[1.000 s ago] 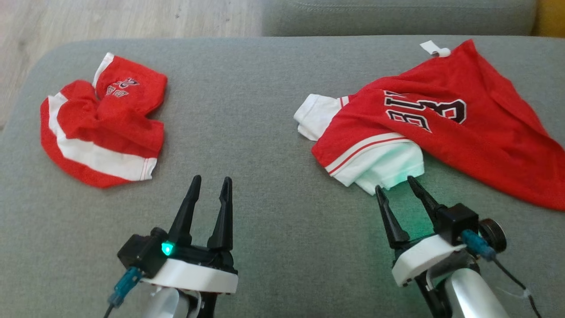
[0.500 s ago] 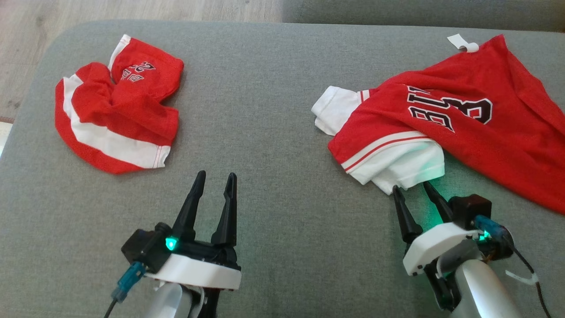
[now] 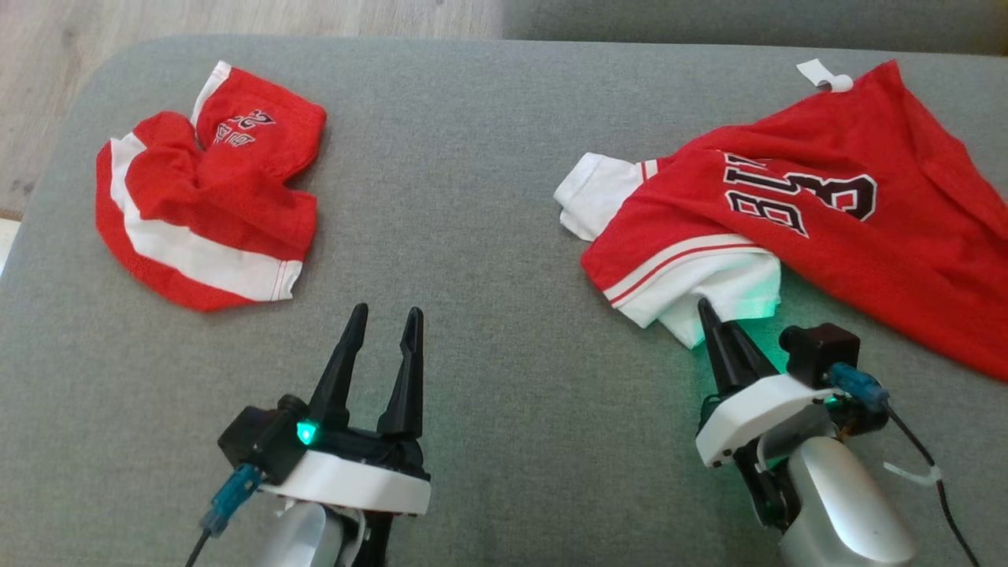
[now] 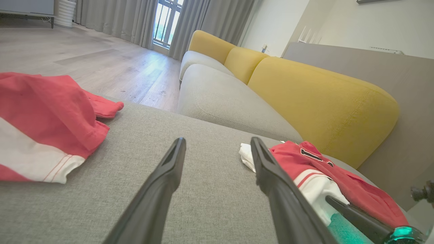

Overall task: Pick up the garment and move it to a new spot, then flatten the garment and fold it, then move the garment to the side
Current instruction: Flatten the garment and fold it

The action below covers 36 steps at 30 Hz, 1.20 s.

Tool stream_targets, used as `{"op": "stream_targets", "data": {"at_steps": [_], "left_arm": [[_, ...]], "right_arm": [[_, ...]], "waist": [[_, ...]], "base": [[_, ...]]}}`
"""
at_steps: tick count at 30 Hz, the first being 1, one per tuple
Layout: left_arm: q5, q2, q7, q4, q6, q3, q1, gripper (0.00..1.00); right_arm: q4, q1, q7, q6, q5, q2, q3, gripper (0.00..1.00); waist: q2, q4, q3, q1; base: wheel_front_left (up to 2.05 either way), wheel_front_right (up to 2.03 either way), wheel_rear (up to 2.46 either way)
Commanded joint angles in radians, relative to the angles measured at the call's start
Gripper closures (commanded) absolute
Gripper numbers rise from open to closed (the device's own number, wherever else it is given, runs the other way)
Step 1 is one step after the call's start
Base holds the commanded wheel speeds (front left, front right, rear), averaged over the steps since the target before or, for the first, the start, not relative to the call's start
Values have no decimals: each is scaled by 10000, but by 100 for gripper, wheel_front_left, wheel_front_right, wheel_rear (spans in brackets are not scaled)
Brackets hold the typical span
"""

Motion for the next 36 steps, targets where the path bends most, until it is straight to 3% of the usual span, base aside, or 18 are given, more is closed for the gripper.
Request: {"op": "stream_targets", "data": {"at_steps": [1,6,18,28,29,30,36], "left_arm": [[-66,8,-95,-261,15,287,-347,0],[-15,8,-95,-211,15,417,-226,0],[49,8,-95,-245,15,515,241,0],[199,8,-95,-324,15,784,543,0],[209,9,-95,-332,15,805,565,0],[219,10,-95,-341,15,825,585,0],[264,10,-95,-390,15,961,646,0]], "right_arm": [[-329,-311,-136,-7,12,-14,281,100],[-880,-127,107,-7,263,-14,848,100],[-3760,654,1537,-7,2178,-14,3038,100],[-3747,1158,2098,-7,2184,-14,3881,100],[-3622,1225,2188,-7,2085,-14,3829,16],[-3494,1280,2320,-7,1976,-14,3768,0],[-3340,1386,2610,-7,1355,-14,2812,0]], "waist": [[0,-35,-53,-1],[0,-196,-360,-1],[0,-185,-1311,-1],[0,110,-1515,-1],[0,106,-1518,-1],[0,94,-1520,-1],[0,-152,-1477,-1]], "base": [[0,0,0],[0,0,0],[0,0,0],[0,0,0],[0,0,0],[0,0,0],[0,0,0]]}}
